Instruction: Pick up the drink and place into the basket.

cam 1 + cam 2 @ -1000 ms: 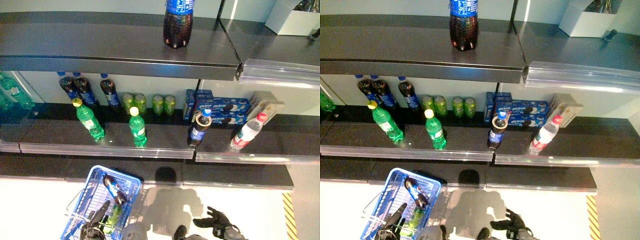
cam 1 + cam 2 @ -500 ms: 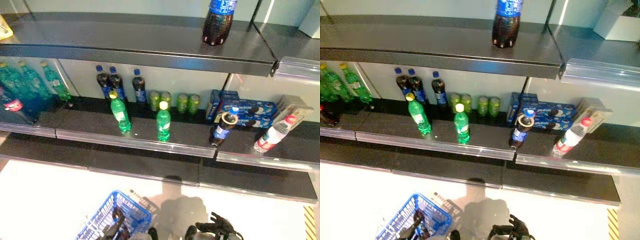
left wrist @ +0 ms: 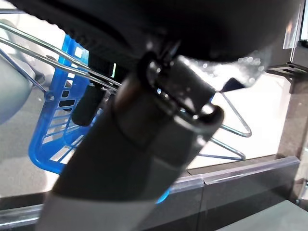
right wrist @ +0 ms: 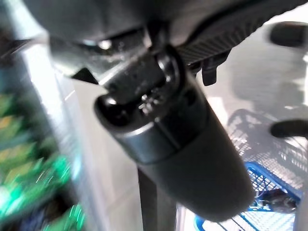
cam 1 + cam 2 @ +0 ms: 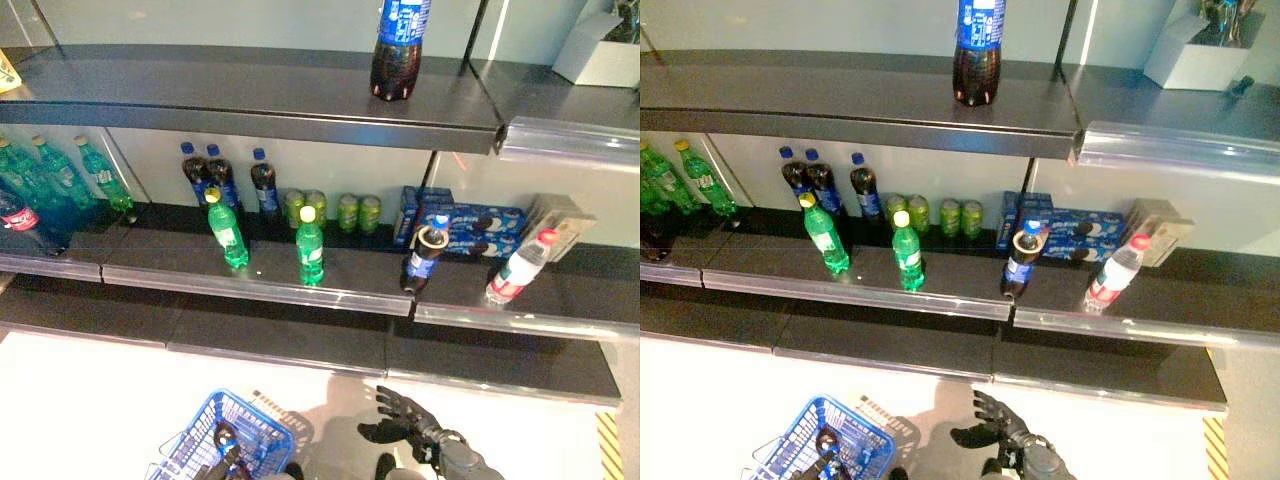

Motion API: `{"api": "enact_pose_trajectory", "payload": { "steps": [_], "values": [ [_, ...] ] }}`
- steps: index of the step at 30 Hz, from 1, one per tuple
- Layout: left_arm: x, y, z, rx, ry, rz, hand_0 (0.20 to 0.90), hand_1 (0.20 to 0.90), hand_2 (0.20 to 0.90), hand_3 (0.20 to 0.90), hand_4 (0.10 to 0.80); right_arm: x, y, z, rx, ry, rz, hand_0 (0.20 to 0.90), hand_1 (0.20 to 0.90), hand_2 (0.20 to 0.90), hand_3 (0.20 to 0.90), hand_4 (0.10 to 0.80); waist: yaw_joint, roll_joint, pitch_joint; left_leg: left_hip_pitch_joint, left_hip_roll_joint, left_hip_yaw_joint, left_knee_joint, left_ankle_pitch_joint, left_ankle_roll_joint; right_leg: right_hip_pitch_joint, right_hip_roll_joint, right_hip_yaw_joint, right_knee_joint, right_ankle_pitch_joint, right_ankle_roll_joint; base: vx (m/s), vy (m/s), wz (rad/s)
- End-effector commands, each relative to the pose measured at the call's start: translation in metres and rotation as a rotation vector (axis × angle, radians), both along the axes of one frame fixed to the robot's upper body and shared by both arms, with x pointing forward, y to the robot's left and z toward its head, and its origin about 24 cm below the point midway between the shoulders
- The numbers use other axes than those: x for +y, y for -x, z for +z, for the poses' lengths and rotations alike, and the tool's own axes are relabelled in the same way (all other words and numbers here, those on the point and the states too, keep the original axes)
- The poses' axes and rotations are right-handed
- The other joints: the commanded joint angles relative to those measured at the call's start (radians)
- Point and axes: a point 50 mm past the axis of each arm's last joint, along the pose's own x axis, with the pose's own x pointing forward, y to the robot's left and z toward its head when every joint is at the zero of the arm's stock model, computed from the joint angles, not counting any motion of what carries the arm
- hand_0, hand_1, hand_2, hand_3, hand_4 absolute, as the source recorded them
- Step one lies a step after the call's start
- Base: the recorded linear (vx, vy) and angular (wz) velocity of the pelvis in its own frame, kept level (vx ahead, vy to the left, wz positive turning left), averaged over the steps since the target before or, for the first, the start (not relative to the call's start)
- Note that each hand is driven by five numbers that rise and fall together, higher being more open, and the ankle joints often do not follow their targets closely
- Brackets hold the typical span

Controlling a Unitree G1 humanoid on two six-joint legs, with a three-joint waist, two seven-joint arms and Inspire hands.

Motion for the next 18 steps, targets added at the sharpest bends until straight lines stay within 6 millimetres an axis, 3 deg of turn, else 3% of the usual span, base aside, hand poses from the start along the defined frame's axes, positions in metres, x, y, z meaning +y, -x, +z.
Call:
{"api": "enact_pose_trajectory", "payload": {
  "steps": [1,3,4,5,6,7,8,9,10,13,15,18],
  "values": [
    [0.005,-0.059,0.023,-0.269,-0.07,-0.133,0.3,0.3,0.3,0.2,0.1,0.007,-0.043,0.064,-0.35,-0.071,0.142,0.9,0.9,0.9,0.9,0.8,-0.007,-0.047,-0.017,0.026,0.075,0.051,0.109,-0.052,-0.065,0.019,-0.049,-0.028,0.013,-0.015,0.057,-0.012,-0.011,0.45],
    [0.007,-0.055,0.022,-0.26,-0.073,-0.143,0.3,0.3,0.3,0.2,0.1,-0.001,-0.049,0.094,-0.496,-0.07,0.166,0.9,0.9,0.9,0.9,0.8,-0.015,-0.054,-0.022,0.033,0.078,0.076,0.088,-0.043,-0.067,0.019,-0.054,-0.046,0.005,-0.007,0.065,-0.005,0.021,0.41],
    [0.01,-0.049,0.02,-0.245,-0.078,-0.125,0.3,0.3,0.3,0.2,0.1,-0.005,-0.056,0.126,-0.674,-0.07,0.185,0.9,0.9,0.9,0.9,0.8,-0.025,-0.056,-0.026,0.048,0.077,0.076,0.06,-0.04,-0.068,0.01,-0.059,-0.047,0.008,-0.003,0.074,0.002,0.05,0.25],
    [0.011,-0.048,0.019,-0.241,-0.079,-0.122,0.3,0.3,0.3,0.2,0.1,-0.006,-0.057,0.133,-0.714,-0.07,0.188,0.9,0.9,0.9,0.9,0.8,-0.027,-0.055,-0.027,0.051,0.076,0.075,0.053,-0.039,-0.068,0.008,-0.059,-0.045,0.009,-0.003,0.076,0.003,0.09,0.09],
    [0.012,-0.045,0.018,-0.23,-0.087,-0.121,0.3,0.3,0.3,0.2,0.1,-0.008,-0.06,0.16,-0.847,-0.056,0.198,0.9,0.9,0.9,0.9,0.8,-0.035,-0.053,-0.032,0.065,0.077,0.08,0.03,-0.037,-0.069,0.0,-0.063,-0.041,0.014,-0.001,0.086,0.001,0.062,0.03],
    [0.012,-0.045,0.018,-0.229,-0.089,-0.123,0.3,0.3,0.3,0.2,0.1,-0.009,-0.06,0.164,-0.871,-0.05,0.199,0.9,0.9,0.9,0.9,0.8,-0.036,-0.053,-0.032,0.067,0.076,0.081,0.026,-0.037,-0.068,-0.001,-0.064,-0.041,0.014,0.0,0.087,-0.003,0.087,0.03],
    [0.012,-0.043,0.017,-0.221,-0.095,-0.129,0.3,0.3,0.3,0.2,0.1,-0.012,-0.062,0.19,-0.995,-0.026,0.193,0.9,0.9,0.9,0.9,0.8,-0.039,-0.05,-0.035,0.077,0.072,0.083,0.015,-0.041,-0.065,-0.003,-0.067,-0.038,0.013,0.002,0.094,-0.005,0.061,-0.01],
    [0.011,-0.042,0.017,-0.218,-0.097,-0.127,0.3,0.3,0.3,0.2,0.1,-0.014,-0.063,0.197,-1.03,-0.021,0.18,0.9,0.9,0.9,0.9,0.8,-0.039,-0.049,-0.035,0.079,0.071,0.083,0.013,-0.043,-0.064,-0.003,-0.069,-0.038,0.013,0.002,0.095,-0.005,0.106,-0.06],
    [0.013,-0.041,0.017,-0.215,-0.105,-0.113,0.3,0.3,0.3,0.2,0.1,-0.02,-0.065,0.219,-1.15,0.019,0.124,0.9,0.9,0.9,0.9,0.8,-0.04,-0.046,-0.037,0.083,0.065,0.086,0.015,-0.053,-0.06,-0.007,-0.073,-0.036,0.012,0.003,0.101,-0.004,0.091,-0.07],
    [0.015,-0.04,0.018,-0.214,-0.109,-0.091,0.3,0.3,0.3,0.2,0.1,-0.026,-0.067,0.24,-1.26,0.067,0.04,0.9,0.9,0.9,0.9,0.8,-0.041,-0.043,-0.037,0.085,0.062,0.09,0.019,-0.062,-0.056,-0.012,-0.078,-0.034,0.014,0.003,0.105,-0.006,0.052,-0.06],
    [0.017,-0.042,0.018,-0.214,-0.108,-0.065,0.3,0.3,0.3,0.2,0.1,-0.038,-0.067,0.266,-1.401,0.085,-0.158,0.9,0.9,0.9,0.9,0.8,-0.039,-0.034,-0.037,0.087,0.061,0.095,0.026,-0.076,-0.049,-0.016,-0.081,-0.033,0.018,-0.001,0.107,-0.01,0.059,-0.02],
    [0.015,-0.042,0.018,-0.216,-0.102,-0.052,0.3,0.3,0.3,0.2,0.1,-0.042,-0.065,0.275,-1.479,0.104,-0.259,0.9,0.9,0.9,0.9,0.8,-0.035,-0.028,-0.038,0.085,0.055,0.091,0.03,-0.086,-0.042,-0.018,-0.083,-0.032,0.022,-0.006,0.107,-0.005,0.017,0.0]
  ]
}}
